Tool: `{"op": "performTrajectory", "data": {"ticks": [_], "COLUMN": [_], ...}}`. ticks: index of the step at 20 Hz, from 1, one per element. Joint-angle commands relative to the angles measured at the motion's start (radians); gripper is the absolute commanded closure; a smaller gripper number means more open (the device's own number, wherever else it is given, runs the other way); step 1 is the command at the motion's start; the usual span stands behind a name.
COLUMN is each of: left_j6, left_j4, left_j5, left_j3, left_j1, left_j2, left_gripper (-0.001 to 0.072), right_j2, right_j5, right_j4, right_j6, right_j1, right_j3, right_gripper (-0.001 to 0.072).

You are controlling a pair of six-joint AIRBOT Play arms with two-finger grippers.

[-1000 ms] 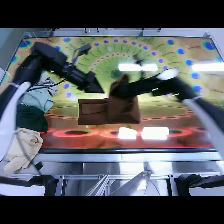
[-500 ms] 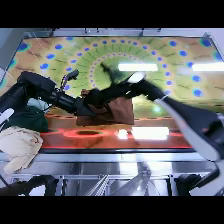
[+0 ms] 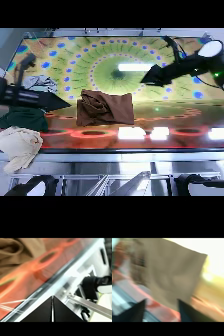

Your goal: Fold the shirts.

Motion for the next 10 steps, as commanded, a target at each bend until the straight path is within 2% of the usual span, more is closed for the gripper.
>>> {"op": "performTrajectory", "data": {"ticks": [1,3,5,6,7,8,10], "left_j6": [0.002,0.001,0.000,0.000,0.000,0.000,0.000], "left_j4": [0.039,0.032,0.032,0.032,0.032,0.032,0.033], "left_j5": [0.028,0.047,0.076,0.084,0.084,0.079,0.051], "left_j3": [-0.001,-0.001,-0.001,0.000,0.000,0.000,-0.001], "left_j1": [0.159,0.224,0.282,0.310,0.338,0.359,0.382], "left_j2": [0.064,0.082,0.104,0.116,0.128,0.137,0.150], "left_gripper": [0.0689,0.0689,0.0681,0.0666,0.0470,0.0329,0.0149], "right_j2": [0.035,0.014,-0.043,-0.078,-0.116,-0.146,-0.196], "right_j5": [-0.093,-0.220,-0.259,-0.249,-0.237,-0.235,-0.240], "right_j4": [-0.097,-0.031,0.131,0.203,0.265,0.319,0.439], "right_j6": [0.021,-0.041,-0.150,-0.188,-0.213,-0.237,-0.288], "right_j1": [-0.081,-0.065,-0.060,-0.055,-0.044,-0.029,0.016], "right_j3": [-0.185,-0.338,-0.423,-0.434,-0.435,-0.435,-0.435], "right_gripper": [0.0174,0.0168,0.0067,0.0068,0.0068,0.0068,0.0071]}}
